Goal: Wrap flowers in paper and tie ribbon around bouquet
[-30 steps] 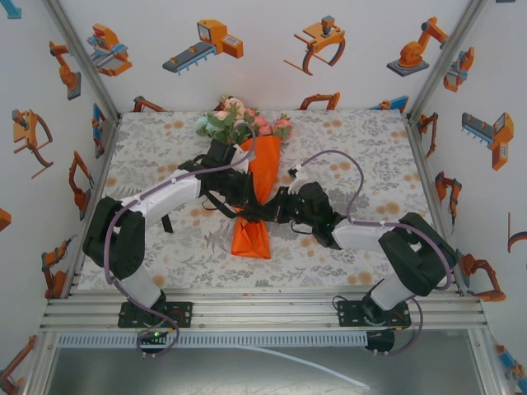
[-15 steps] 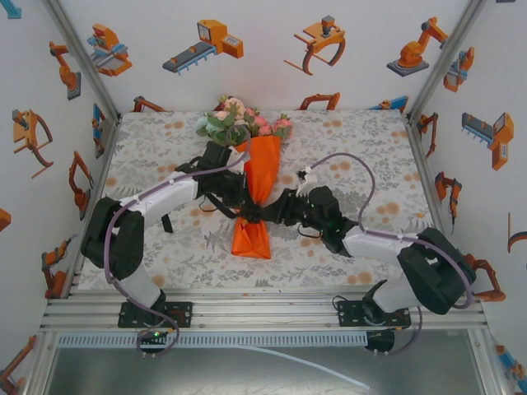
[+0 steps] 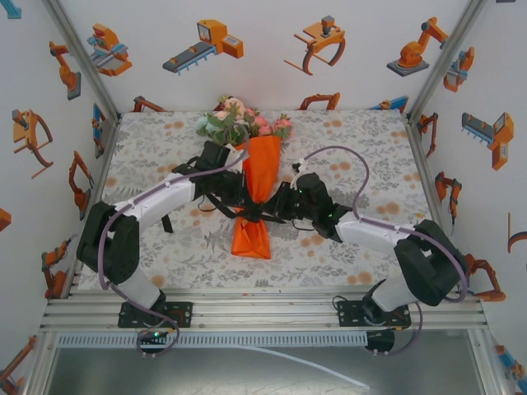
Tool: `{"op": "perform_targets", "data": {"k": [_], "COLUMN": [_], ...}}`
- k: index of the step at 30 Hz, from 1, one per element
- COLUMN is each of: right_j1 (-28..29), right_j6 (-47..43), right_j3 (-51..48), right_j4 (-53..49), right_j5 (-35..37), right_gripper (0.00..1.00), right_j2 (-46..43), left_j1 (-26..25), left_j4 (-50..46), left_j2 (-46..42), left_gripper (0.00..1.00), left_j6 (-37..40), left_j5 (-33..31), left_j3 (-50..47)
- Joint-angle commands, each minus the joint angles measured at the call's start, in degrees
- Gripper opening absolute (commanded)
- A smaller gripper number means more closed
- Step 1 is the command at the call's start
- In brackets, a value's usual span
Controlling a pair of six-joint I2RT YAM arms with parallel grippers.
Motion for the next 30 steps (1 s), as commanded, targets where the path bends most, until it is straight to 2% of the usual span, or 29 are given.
{"op": "perform_targets", "data": {"k": [1,2,10,14,16,19,25,27,30], "right_j1": [-0.3,-0.3,1.1,1.2,0.8,-1.7,-6.1,-7.1,-7.2], "right_j6": [-0.7,-1.0,-2.3,-5.3,-9.3,-15.0,-27.8,-29.1,-30.7], "right_j3": [0.1,-0.2,-2.9,-2.4,-1.2,0.7,5.9,7.8,10.3], "right_j4": [-2.3,-2.8,-0.9,-2.2,-4.3,-6.1,-3.6,-0.5,0.5], "right_j5": [3.5,3.8,-0.5,-1.3,-0.1,-1.2,-15.3,-22.1,-26.2], "right_gripper": [0.04,0.00,0.01,0.34,0.41,0.46,0.49,0.50,0.53], "right_j2": [-1.1,-1.4,1.3,-1.3,-4.3,-7.4,-3.8,0.3,4.8], "left_j1": [0.2,0.4,1.5,1.5,1.5,1.4,0.9,0.8,0.7], "left_j4": [0.9,0.9,3.9,4.5,5.3,7.1,7.8,7.9,7.7], "left_j2": [-3.7,-4.3,-7.1,-6.6,-6.3,-5.6,-5.9,-6.1,-6.4], "left_gripper": [0.00,0.00,0.00,0.00,0.00,0.00,0.00,0.00,0.00], "left_j6": [0.3,0.1,-1.0,-0.7,-0.8,-0.7,0.8,1.5,2.4], "left_j5": [-1.7,-2.5,-4.5,-3.4,-2.6,0.4,2.1,2.8,3.2], "left_j3": [-1.0,-1.2,-3.8,-4.0,-4.4,-4.8,-4.7,-4.7,-4.9]}}
